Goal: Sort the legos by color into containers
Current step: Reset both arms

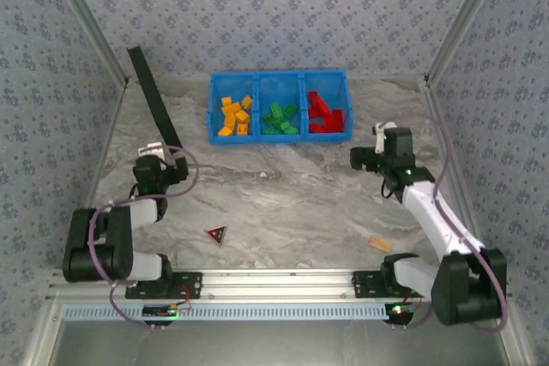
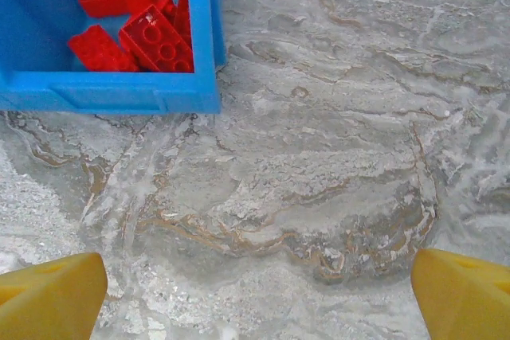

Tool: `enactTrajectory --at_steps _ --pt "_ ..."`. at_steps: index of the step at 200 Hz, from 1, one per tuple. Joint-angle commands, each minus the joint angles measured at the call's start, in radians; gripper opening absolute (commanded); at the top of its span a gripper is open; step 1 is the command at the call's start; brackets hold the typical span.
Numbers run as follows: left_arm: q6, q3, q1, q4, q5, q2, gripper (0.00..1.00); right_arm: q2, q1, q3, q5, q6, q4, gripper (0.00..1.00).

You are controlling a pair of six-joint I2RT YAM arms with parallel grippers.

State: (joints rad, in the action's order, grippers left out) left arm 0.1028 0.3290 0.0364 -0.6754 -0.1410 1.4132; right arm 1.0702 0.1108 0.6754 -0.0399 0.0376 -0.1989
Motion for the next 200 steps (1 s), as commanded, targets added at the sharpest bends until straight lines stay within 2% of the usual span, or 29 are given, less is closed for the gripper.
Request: enactTrajectory --at_steps 1,7,18,28,37,43,83,115,144,166,180,189,200 --pt "-0.012 -0.032 -0.005 -0.373 -0.015 0.135 1.0 -0.119 -0.017 -0.111 0.031 0.004 0.175 1.0" --pt "-0.023 -0.016 -0.007 -0.378 0.003 0.144 1.0 -0.147 -0.028 -0.141 0.018 -0.001 0.204 1.0" --pt "-0.033 0.063 -0.005 -0.143 0.047 0.103 1.0 -0.187 -0.057 -0.195 0.012 -0.006 0.27 1.0" --pt "-0.066 0.069 -0.014 -0.186 0.089 0.131 1.0 -0.203 -0.09 -0.242 0.025 -0.007 0.344 1.0" --pt "-0.073 0.094 -0.012 -0.112 0.116 0.118 1.0 -0.2 -0.118 -0.274 0.066 -0.022 0.4 1.0" --pt "-0.072 0.085 -0.01 -0.135 0.122 0.122 1.0 -0.185 -0.132 -0.289 0.084 -0.031 0.44 1.0" --pt "-0.073 0.085 -0.009 -0.138 0.124 0.124 1.0 0.043 -0.185 -0.33 0.13 -0.064 0.711 1.0" --pt "-0.074 0.087 -0.011 -0.132 0.12 0.122 1.0 0.239 -0.187 -0.331 0.153 -0.037 0.887 1.0" --pt "-0.078 0.087 -0.018 -0.131 0.107 0.121 1.0 0.337 -0.193 -0.296 0.168 -0.063 0.932 1.0" --pt "-0.077 0.088 -0.019 -0.131 0.108 0.122 1.0 0.461 -0.177 -0.323 0.208 -0.093 1.099 1.0" --pt "-0.077 0.088 -0.019 -0.131 0.107 0.122 1.0 0.439 -0.174 -0.293 0.19 -0.102 0.998 1.0" --pt "-0.077 0.088 -0.019 -0.131 0.106 0.122 1.0 0.456 -0.174 -0.299 0.183 -0.092 1.046 1.0" --pt "-0.077 0.088 -0.019 -0.131 0.107 0.122 1.0 0.447 -0.174 -0.281 0.142 -0.08 0.992 1.0"
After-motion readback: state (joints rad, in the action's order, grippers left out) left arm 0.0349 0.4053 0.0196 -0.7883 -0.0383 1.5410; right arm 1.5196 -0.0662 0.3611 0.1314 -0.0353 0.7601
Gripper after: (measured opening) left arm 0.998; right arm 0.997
